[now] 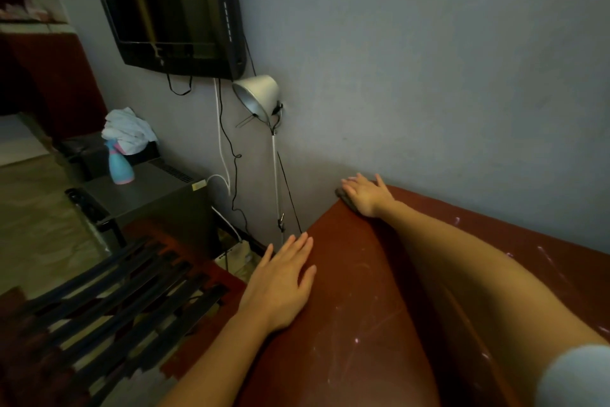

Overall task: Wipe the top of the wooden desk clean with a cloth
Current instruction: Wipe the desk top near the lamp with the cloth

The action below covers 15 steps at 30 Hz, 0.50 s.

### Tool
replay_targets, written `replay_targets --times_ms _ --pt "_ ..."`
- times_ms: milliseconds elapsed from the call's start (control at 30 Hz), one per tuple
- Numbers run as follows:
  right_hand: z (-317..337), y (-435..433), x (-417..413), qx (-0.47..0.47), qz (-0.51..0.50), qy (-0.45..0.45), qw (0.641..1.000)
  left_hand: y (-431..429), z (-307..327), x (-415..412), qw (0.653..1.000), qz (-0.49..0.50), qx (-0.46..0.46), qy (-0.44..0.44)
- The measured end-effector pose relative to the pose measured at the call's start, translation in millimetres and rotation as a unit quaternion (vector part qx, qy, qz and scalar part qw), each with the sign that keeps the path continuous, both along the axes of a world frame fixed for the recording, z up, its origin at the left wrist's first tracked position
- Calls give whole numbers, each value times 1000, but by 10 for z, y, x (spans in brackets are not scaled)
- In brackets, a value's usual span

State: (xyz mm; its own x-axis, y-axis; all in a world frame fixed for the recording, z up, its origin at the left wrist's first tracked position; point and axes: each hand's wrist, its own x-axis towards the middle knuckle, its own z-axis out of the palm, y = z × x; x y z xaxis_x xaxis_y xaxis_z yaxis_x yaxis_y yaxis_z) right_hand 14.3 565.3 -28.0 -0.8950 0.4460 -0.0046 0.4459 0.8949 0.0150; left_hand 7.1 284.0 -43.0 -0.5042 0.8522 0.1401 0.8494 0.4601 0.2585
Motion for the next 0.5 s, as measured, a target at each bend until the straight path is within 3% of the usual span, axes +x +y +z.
replay_targets --times_ms 100,233,400,500 --pt "-22 80 62 -39 -80 30 996 -4 -11 -2 1000 1 1 -3" --pt "-56 -79 158 -11 -112 42 993 15 -42 -22 1000 5 0 -1" --pt "-74 -631 309 20 27 97 995 3 -26 2 1000 6 0 1" --pt "-77 -841 246 -36 149 160 975 7 -16 23 1000 9 1 3"
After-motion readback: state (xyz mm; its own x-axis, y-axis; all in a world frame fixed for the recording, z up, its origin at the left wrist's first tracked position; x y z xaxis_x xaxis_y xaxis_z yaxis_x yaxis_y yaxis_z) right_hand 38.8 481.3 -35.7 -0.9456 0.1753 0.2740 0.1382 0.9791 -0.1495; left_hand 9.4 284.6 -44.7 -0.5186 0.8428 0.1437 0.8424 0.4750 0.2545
